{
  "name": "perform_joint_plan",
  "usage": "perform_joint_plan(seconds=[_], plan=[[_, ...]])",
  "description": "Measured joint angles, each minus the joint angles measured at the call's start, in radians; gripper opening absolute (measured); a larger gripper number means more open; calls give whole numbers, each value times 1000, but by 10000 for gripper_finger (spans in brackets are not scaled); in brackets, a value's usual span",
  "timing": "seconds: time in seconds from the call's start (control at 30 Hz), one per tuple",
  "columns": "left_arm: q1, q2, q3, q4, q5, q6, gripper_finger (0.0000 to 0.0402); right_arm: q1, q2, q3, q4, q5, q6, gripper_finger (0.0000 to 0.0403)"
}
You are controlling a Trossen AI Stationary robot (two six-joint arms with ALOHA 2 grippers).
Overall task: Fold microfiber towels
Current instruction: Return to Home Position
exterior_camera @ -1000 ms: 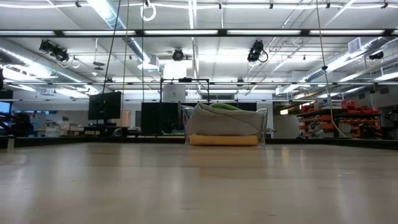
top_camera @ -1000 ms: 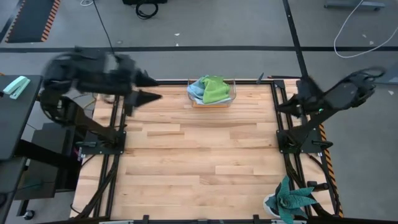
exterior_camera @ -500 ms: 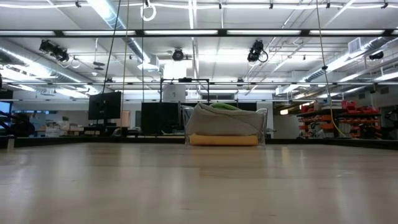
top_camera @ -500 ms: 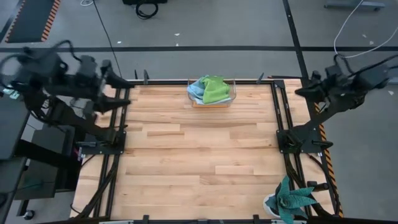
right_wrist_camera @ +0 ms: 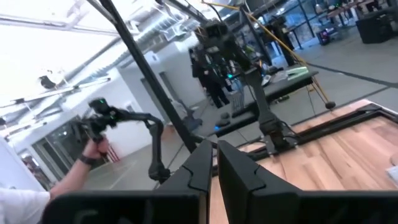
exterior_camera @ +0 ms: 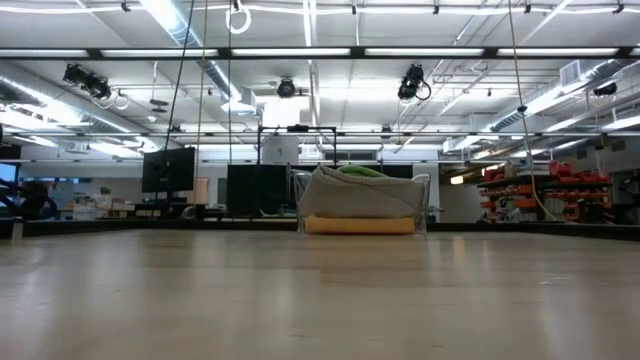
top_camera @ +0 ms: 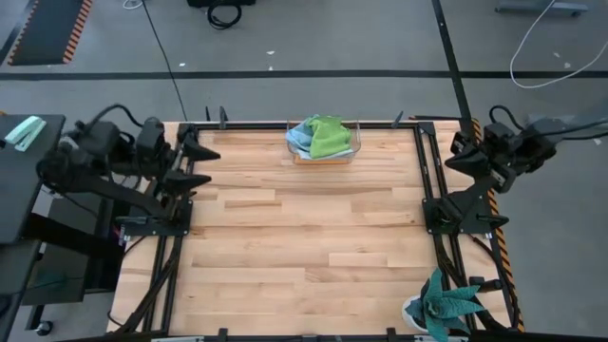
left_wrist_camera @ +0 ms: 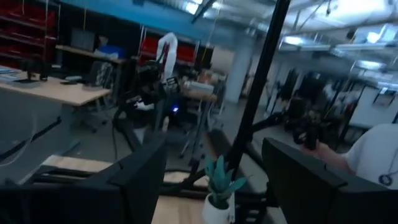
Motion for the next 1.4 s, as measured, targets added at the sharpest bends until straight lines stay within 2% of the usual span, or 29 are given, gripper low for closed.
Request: perform_joint_plan(seconds=[0.23,0.5,0.83,1.03,1.27,1.4], plan=[[0,-205,-387,319,0,-45,272,0,-45,-103,104,-1,23,32],[0,-377,-631,530,0,-49,272,0,-68,-209,191,-1,82,32],[1,-489,-738,534,0,-75,272,0,-149,-370,412,-31,97,32],[1,-495,-739,534,18,-42,272,0,-232,-479,509,-35,96,32],[1,-503,-739,531,27,-35,272,0,-232,-532,568,-33,101,32],[0,-502,-798,589,35,-49,272,0,-230,-622,759,-54,99,32]])
